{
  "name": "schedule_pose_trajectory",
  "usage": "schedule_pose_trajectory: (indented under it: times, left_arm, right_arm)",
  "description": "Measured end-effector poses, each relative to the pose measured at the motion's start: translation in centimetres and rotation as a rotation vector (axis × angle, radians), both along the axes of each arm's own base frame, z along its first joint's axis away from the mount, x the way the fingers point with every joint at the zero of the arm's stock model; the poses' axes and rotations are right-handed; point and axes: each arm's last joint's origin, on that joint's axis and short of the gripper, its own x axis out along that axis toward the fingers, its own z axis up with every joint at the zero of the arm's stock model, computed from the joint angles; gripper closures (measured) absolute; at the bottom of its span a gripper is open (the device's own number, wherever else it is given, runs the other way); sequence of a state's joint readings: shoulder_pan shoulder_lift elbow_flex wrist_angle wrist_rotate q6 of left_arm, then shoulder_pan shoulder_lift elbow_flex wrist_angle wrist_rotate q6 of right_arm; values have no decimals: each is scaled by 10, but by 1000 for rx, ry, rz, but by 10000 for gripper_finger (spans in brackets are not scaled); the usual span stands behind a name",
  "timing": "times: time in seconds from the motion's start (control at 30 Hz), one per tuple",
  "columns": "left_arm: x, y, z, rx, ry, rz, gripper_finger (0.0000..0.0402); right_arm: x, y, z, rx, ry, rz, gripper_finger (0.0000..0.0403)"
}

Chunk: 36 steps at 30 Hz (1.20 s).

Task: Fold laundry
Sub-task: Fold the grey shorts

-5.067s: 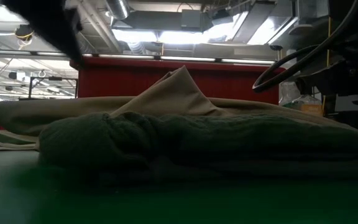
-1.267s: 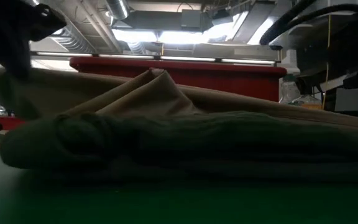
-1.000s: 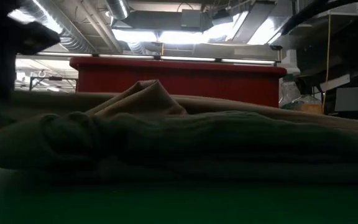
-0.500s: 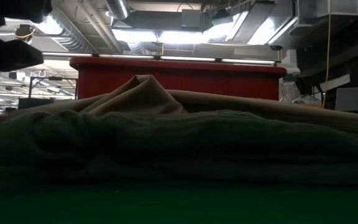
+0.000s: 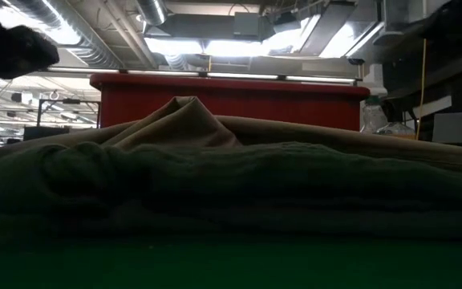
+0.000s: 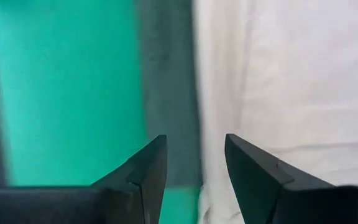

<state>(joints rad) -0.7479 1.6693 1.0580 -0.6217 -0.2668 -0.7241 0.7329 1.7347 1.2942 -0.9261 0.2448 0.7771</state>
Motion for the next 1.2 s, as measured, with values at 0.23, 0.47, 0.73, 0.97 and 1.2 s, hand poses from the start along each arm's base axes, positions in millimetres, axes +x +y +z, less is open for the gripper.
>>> schedule_pose_trajectory:
  times: [0.23, 0.47, 0.73, 0.97, 1.2]
  left_arm:
    - [0, -7, -21, 44, 22, 82, 285]
    - [1, -6, -39, 29, 53, 300, 294]
    - [-9, 3, -31, 65, 111, 311, 316]
    - [-39, 19, -4, 217, 199, 296, 336]
    - [-94, 26, 4, 148, 88, 372, 355]
  right_arm:
    - [4, 1, -12, -68, 1, -10, 240]
    - [5, 3, -21, -94, 27, -9, 240]
    - [5, 3, -23, -72, 59, -2, 240]
    - [4, 3, -23, -62, 80, 1, 240]
    - [3, 4, -23, -33, 106, 7, 240]
